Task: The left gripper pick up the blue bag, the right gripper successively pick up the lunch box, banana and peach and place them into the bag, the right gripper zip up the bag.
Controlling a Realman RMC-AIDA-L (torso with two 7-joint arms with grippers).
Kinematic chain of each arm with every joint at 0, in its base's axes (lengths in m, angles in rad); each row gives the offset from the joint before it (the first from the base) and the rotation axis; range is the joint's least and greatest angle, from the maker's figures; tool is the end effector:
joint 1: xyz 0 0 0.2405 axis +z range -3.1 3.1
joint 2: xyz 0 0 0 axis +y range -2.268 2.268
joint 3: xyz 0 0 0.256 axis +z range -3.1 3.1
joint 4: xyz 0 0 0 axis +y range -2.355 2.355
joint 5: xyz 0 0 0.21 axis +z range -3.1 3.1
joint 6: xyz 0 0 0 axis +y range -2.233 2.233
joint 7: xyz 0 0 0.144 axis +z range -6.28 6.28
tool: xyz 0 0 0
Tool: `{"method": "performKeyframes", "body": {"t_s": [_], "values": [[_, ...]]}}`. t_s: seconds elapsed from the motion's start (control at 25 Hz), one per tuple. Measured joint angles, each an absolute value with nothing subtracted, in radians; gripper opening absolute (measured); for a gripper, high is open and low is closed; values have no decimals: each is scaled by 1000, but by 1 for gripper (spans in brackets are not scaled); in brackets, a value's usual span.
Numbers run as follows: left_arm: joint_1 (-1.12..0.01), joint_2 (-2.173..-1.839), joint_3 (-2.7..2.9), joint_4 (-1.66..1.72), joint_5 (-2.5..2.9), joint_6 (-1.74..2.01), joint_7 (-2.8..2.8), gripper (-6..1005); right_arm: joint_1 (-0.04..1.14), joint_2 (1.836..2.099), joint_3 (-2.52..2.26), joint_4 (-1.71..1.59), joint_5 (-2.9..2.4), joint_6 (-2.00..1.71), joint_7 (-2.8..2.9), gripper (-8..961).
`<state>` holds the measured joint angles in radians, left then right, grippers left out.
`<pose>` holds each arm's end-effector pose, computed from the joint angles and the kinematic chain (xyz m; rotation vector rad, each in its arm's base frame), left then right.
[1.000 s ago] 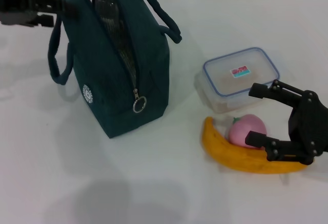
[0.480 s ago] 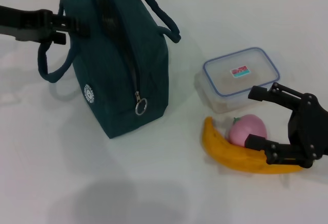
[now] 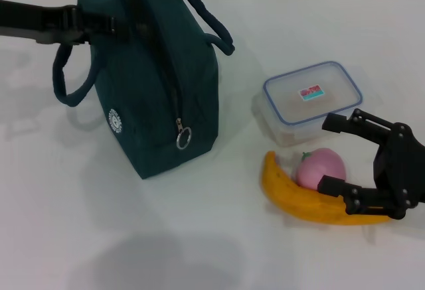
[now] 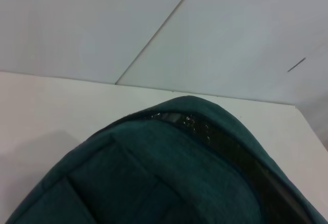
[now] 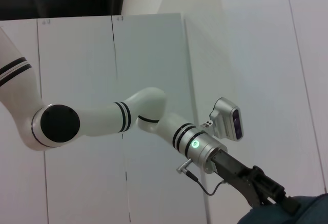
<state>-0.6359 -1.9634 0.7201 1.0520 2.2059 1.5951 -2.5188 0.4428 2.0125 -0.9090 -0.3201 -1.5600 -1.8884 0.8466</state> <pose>-0.2243 0.3862 0.0995 -2.3418 -1.5282 -0.4594 0.2536 0.2599 -0.0036 -2.6569 0.1473 1.3074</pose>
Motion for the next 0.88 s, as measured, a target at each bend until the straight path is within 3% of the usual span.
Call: {"method": "performKeyframes", "body": {"t_s": [0.08, 0.4, 0.88], "values": [[-640, -1960, 727, 1053, 2213, 1602, -2527, 756, 442, 2013, -909, -320, -1560, -1888, 847, 879], [-643, -1945, 774, 1046, 2235, 1613, -2583, 523, 442, 2013, -908, -321, -1556, -1885, 847, 878], [-643, -1945, 773, 1048, 2230, 1660, -2585, 76, 442, 2011, -902, -319, -1528, -1855, 852, 878]]}}
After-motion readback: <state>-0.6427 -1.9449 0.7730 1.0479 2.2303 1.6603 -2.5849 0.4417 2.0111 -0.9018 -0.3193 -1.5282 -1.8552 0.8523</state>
